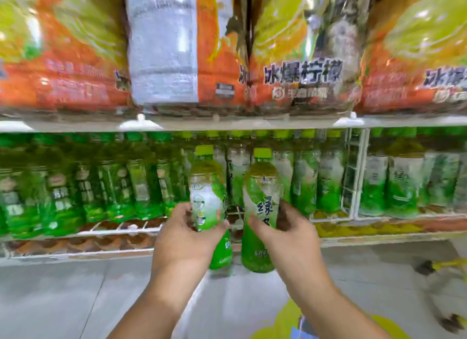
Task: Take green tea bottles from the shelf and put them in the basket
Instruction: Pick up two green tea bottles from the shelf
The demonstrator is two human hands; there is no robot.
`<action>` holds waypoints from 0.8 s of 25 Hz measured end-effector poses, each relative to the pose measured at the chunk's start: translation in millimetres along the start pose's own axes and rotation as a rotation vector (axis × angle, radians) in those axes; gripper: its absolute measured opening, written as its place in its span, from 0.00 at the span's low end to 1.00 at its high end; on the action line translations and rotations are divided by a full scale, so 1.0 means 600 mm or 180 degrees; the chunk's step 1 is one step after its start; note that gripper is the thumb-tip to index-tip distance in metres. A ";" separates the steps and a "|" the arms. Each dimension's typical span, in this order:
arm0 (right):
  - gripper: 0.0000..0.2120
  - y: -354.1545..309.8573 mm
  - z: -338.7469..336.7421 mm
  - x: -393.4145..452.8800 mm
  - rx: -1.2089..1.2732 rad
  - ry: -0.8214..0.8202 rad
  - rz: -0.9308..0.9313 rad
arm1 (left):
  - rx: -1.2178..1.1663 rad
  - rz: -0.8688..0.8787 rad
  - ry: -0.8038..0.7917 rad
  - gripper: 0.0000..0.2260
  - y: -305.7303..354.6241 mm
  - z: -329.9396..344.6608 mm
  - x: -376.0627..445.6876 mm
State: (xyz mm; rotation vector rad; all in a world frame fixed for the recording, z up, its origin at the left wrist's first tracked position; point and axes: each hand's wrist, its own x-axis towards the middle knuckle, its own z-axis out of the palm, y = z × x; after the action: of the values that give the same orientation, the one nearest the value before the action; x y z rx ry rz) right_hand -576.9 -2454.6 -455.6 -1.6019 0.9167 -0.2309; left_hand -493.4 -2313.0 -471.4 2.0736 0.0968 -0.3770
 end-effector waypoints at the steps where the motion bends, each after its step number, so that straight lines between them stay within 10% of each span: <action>1: 0.09 0.011 0.006 0.023 -0.0130 0.0065 -0.0083 | 0.0014 0.0054 0.0025 0.17 -0.001 0.014 0.019; 20: 0.29 0.053 0.096 0.173 -0.0987 0.0690 -0.0473 | 0.0489 0.0373 0.0131 0.20 -0.011 0.137 0.162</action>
State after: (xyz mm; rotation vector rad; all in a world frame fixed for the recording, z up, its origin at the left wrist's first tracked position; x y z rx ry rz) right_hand -486.0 -2479.8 -534.2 -1.9633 1.0376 -0.3869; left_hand -421.4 -2388.2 -544.8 2.2273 -0.0301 -0.2773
